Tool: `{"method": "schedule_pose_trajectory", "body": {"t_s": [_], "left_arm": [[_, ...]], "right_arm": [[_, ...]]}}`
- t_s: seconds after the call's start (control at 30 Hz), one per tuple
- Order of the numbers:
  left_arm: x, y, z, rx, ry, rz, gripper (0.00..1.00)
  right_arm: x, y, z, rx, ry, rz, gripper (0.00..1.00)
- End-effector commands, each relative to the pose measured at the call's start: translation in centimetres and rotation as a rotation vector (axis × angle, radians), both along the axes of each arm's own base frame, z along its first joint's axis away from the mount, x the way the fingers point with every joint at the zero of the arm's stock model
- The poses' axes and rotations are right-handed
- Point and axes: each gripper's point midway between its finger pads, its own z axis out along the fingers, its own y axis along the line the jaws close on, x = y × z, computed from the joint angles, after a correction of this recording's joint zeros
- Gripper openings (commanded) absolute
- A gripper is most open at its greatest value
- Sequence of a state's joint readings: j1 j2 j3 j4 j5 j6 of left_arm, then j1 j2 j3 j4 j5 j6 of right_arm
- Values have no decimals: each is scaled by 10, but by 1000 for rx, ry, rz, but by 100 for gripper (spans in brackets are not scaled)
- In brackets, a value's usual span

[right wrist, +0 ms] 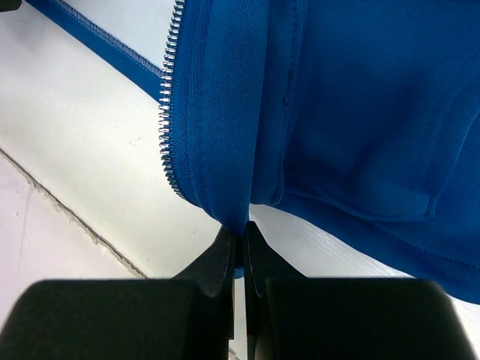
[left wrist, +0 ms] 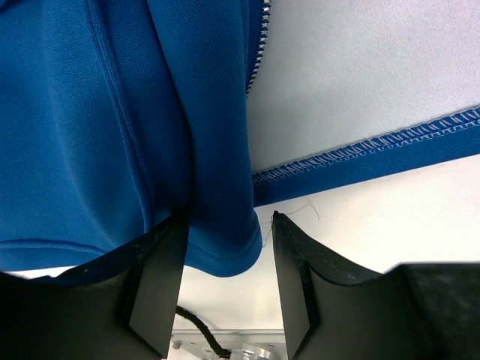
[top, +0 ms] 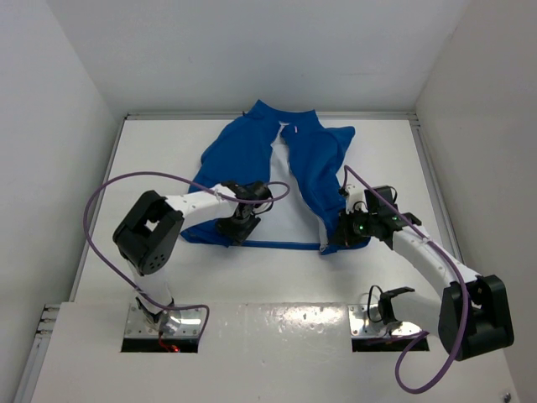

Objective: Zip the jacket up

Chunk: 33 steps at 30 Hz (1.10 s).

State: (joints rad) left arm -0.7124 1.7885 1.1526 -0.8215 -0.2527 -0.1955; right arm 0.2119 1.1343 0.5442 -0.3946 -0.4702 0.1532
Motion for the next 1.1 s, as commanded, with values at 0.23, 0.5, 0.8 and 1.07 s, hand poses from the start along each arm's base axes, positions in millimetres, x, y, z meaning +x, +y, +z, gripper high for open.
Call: {"method": "schedule_pose_trajectory", "body": {"t_s": [0.23, 0.5, 0.8, 1.07], "left_arm": [[9, 15, 5, -7, -23, 46, 28], [22, -16, 49, -315, -18, 19, 0], [29, -89, 192, -1173, -138, -207, 0], [13, -117, 203, -1609, 91, -220, 0]], "right_arm": [[3, -3, -4, -20, -12, 0, 0], [11, 0, 5, -10, -52, 18, 0], [10, 33, 38, 175, -168, 175, 0], [10, 49, 64, 295, -193, 181, 0]]}}
